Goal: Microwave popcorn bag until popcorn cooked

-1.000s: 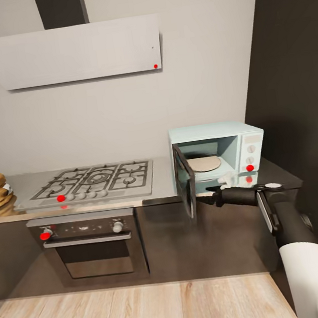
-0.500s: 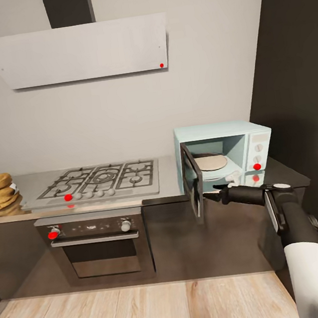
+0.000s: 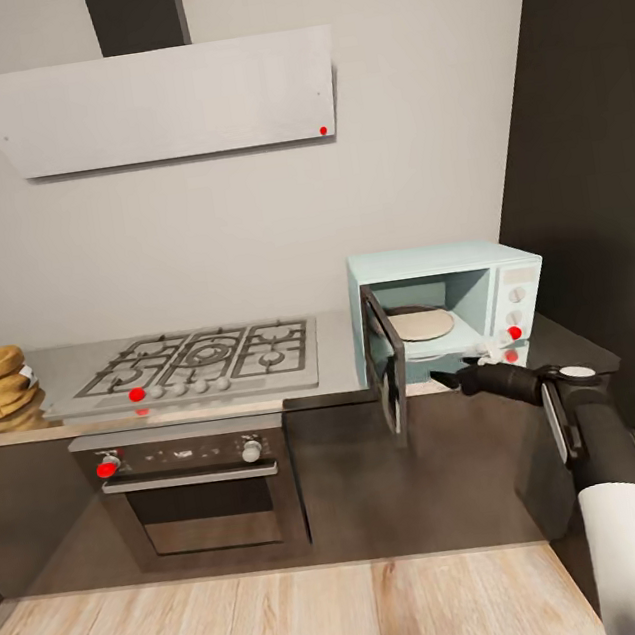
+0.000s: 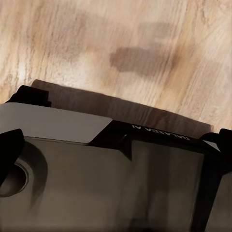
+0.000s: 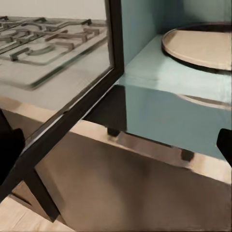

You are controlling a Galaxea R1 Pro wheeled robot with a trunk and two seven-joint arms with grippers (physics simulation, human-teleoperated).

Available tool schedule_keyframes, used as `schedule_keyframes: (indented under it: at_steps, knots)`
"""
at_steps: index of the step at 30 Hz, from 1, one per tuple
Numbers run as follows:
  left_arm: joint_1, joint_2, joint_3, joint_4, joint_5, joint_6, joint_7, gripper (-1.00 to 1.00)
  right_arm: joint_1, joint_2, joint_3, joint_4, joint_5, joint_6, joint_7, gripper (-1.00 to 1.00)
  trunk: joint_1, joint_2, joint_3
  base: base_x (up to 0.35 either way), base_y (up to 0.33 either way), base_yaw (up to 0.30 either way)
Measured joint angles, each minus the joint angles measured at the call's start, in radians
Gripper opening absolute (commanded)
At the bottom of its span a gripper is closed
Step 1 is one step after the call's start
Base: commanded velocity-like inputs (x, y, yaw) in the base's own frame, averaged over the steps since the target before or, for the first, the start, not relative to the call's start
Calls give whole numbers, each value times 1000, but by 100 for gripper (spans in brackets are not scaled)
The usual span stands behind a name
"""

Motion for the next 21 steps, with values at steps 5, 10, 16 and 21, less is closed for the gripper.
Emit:
schedule_keyframes:
  at_steps: [5,10,16,21]
  knots:
    - [0,0,0,0,0,0,0,100,0,-1,0,76,-1,2,-103,100,0,0,0,0,0,0]
    - [0,-1,0,0,0,1,0,100,0,-44,2,349,1,2,-155,100,0,0,0,0,0,0]
    - [1,-1,0,1,2,1,0,100,23,-175,9,880,3,-176,-373,100,0,0,0,0,0,0]
    - [2,-1,0,1,2,1,0,100,137,-248,15,1152,1,-432,-512,100,0,0,0,0,0,0]
